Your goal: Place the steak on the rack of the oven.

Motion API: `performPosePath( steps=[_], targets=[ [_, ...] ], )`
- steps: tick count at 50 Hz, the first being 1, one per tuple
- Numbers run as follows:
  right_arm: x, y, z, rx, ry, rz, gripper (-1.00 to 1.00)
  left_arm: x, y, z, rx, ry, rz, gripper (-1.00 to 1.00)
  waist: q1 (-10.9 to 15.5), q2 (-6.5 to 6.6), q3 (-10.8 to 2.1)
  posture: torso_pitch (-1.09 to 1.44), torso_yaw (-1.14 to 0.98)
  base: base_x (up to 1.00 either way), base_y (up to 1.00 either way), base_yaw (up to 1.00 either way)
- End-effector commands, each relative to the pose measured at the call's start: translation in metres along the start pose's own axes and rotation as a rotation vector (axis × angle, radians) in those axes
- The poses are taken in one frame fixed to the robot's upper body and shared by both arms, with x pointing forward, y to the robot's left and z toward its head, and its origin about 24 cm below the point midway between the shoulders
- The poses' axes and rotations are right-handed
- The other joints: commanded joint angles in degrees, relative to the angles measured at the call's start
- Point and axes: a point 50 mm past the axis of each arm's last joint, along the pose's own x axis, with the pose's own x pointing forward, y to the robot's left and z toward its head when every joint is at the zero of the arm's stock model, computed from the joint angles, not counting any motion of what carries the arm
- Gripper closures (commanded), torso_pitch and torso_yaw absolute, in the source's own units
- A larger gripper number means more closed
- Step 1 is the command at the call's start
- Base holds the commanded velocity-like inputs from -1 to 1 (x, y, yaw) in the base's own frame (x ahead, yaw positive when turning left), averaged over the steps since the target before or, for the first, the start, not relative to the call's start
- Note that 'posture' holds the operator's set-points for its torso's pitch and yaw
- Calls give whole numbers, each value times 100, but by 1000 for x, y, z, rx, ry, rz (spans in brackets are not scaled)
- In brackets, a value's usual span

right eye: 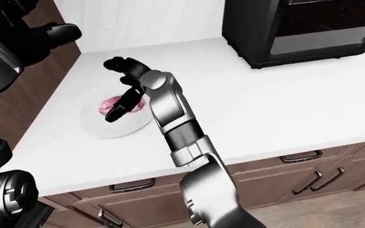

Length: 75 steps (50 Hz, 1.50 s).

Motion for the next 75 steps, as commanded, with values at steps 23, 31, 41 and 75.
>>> performPosePath(
  steps=[23, 31, 41, 75],
  targets=[
    [-1, -1, 8, -67, -68, -30, -76, -6, -1, 20, -12, -93, -9, -100, -12, 41, -187, 0, 0, 0, 0, 0],
    [3, -5, 4, -74, -62, -50, -72, -5, -1, 21, -13, -93, -8, -100, -11, 44, -195, 0, 0, 0, 0, 0],
    [5, -6, 2, -102, -52, -63, -65, -6, -1, 21, -14, -92, -9, -100, -7, 43, -193, 0, 0, 0, 0, 0],
    [16, -12, -9, -206, -17, -195, -51, -6, -2, 19, -14, -90, -11, -100, 0, 46, -212, 0, 0, 0, 0, 0]
  ],
)
